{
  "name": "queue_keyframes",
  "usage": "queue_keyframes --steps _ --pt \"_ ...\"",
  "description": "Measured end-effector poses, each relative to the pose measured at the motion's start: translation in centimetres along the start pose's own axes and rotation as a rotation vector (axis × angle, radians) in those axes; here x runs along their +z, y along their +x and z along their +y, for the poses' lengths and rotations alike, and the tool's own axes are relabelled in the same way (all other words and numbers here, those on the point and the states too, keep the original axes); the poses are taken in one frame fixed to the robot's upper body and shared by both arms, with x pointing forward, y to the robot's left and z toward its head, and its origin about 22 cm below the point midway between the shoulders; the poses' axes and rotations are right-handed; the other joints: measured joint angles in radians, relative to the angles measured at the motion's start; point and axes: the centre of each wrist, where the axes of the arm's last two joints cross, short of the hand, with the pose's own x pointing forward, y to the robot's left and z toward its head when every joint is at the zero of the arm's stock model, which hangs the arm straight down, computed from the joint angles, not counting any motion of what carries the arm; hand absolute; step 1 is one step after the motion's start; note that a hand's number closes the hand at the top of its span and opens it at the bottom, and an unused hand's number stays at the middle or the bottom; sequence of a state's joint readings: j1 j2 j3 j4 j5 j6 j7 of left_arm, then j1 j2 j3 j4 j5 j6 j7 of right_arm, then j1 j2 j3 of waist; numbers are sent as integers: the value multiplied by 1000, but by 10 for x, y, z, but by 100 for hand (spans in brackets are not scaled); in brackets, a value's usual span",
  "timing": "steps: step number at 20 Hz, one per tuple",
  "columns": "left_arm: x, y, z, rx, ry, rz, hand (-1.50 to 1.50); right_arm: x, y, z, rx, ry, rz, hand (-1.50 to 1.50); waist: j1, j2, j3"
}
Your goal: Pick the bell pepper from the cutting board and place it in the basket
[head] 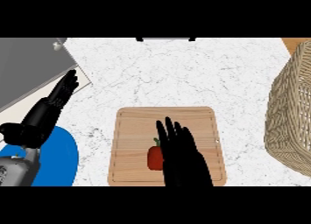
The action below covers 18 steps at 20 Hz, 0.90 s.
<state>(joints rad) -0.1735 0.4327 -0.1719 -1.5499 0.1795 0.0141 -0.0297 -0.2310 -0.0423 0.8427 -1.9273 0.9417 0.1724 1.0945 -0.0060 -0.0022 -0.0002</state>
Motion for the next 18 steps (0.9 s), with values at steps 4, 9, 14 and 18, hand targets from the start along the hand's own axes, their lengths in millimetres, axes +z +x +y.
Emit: queue_keyframes --steps 4,9,14,18 --pt "2 -1 -5 -4 -4 -8 0 -12 -6 17 24 -15 40 -150 5 1 0" --pt "-1 1 -7 5 -6 -14 0 -27 -12 33 29 -35 75 -150 7 2 0" --pt "-4 3 -7 6 -6 -11 0 -22 -11 48 14 -42 62 -150 7 2 0" --pt "-6 3 -2 1 -11 -6 0 -28 -7 51 -12 -38 42 -150 8 2 0"
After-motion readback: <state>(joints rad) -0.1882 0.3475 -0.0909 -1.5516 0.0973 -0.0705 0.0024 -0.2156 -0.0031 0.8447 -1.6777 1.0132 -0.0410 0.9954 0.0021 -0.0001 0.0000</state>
